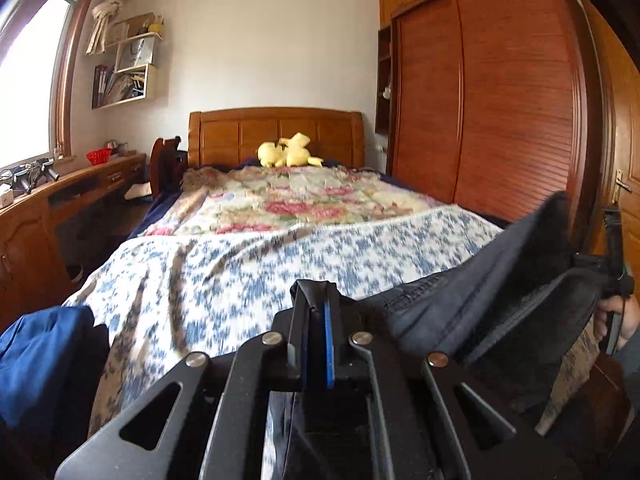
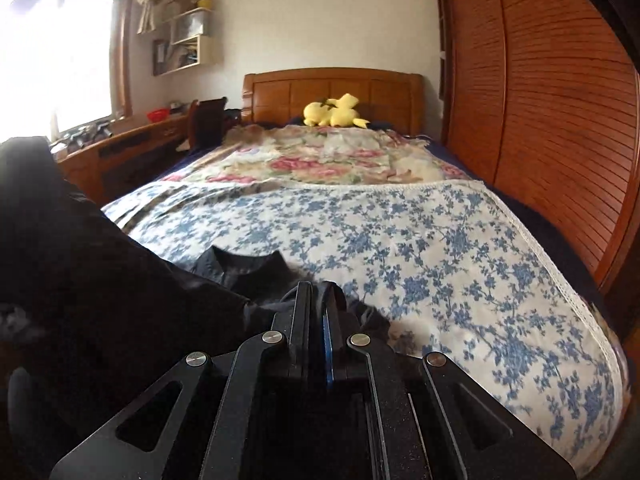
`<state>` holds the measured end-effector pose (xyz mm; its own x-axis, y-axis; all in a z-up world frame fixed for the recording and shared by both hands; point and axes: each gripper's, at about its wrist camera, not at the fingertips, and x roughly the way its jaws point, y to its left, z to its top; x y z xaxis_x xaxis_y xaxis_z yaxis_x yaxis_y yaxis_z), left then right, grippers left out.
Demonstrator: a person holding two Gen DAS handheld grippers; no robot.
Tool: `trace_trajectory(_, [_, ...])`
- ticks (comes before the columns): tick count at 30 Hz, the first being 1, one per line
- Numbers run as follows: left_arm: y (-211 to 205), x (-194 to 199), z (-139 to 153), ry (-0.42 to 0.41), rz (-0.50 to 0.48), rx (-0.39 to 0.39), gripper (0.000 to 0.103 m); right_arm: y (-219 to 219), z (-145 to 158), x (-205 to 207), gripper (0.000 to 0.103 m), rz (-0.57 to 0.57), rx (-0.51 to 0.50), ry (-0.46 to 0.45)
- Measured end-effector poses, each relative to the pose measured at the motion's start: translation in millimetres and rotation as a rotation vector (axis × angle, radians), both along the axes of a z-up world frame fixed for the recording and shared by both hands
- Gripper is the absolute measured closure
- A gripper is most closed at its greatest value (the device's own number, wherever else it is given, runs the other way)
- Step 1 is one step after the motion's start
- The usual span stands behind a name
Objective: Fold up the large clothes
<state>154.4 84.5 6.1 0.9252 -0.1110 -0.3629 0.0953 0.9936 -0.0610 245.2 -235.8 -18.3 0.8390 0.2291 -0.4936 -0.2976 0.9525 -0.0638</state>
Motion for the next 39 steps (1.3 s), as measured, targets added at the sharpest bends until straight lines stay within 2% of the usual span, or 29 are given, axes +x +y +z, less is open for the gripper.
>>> trace_trajectory(7, [16.1,55.9,-11.1,-0.004,0.024,0.012,0.100,5.1,-5.0,72.3,0.100,-0.074,-0.022,0.009])
trace_trajectory(10, [21.0,77.9,-29.5,0.048,0.002,-0.020,0.098,0.5,-27.2,100.2,0.100,-0.089,-0.006,0.078])
trace_trajectory(13, [20.2,85.9,-48.2,0.063,-0.006,-0.034,0.096,1.3,-49.5,110.9,0.100,-0.109,-0.022,0.129])
trace_trajectory(16, [18.1,94.1,-62.9,0.094,-0.009,-0.019,0.096,7.4,-64.5,114.7,0.098,-0.113,-0.063,0.159])
trace_trajectory(21, [18.9,104.5,-70.9,0.136,-0.053,-0.041,0.094,15.1,-65.6,109.0,0.091,-0.157,-0.115,0.138])
trace_trajectory(23, [19.2,105.4,-73.1,0.146,-0.055,-0.029,0.094,16.8,-63.0,107.6,0.081,-0.174,-0.135,0.124])
trace_trajectory(25, [20.1,104.0,-73.6,0.149,-0.052,-0.016,0.092,19.4,-58.4,104.3,0.062,-0.192,-0.148,0.105])
trace_trajectory(27, [21.9,102.4,-73.2,0.147,-0.046,-0.002,0.089,24.2,-53.2,101.9,0.056,-0.186,-0.154,0.092])
trace_trajectory(33, [31.0,95.3,-70.6,0.147,-0.049,-0.001,0.080,58.3,-36.5,94.1,0.052,-0.124,-0.173,0.058])
trace_trajectory(39, [36.7,89.2,-70.1,0.141,-0.054,-0.008,0.077,121.1,-33.1,79.7,0.049,0.038,-0.186,0.062])
